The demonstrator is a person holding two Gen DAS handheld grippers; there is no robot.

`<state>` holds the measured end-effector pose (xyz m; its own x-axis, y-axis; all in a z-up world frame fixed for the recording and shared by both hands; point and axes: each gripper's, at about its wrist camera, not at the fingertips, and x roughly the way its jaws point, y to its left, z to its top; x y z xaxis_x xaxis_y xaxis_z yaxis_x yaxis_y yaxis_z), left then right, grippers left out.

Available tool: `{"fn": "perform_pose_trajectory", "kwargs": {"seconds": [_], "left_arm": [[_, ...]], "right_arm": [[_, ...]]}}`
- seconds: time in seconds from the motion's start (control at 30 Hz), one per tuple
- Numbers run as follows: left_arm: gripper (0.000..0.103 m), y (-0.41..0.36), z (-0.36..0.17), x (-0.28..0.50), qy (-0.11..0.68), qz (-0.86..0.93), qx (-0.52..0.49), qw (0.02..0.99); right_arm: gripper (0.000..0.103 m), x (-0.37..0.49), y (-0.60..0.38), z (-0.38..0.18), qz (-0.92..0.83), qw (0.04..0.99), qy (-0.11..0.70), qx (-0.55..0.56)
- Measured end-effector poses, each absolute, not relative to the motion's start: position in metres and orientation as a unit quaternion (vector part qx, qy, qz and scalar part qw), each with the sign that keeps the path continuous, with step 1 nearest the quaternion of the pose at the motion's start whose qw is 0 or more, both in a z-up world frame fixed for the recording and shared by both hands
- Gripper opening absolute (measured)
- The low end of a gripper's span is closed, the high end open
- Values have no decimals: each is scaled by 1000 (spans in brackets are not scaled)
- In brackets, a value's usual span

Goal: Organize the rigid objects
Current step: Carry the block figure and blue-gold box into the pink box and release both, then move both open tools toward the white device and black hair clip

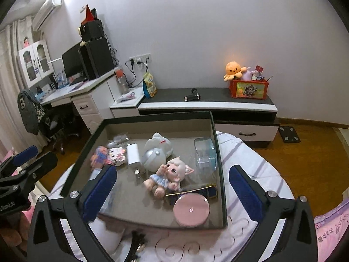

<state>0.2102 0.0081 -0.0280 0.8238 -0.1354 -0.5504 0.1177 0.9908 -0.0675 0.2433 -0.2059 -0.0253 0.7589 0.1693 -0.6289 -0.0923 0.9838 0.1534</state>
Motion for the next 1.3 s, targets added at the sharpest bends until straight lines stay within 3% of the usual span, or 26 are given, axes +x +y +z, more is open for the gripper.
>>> {"fn": "perform_pose_trajectory", "kwargs": {"seconds": [0.67,1.3], "left_arm": [[103,19,-41,97,301,-49,-22,952],[103,12,-44,62,301,-54,-19,952]], "right_arm": [[103,116,-198,-6,70,945,314,56],[103,81,-197,-19,61,942,326,47]]}}
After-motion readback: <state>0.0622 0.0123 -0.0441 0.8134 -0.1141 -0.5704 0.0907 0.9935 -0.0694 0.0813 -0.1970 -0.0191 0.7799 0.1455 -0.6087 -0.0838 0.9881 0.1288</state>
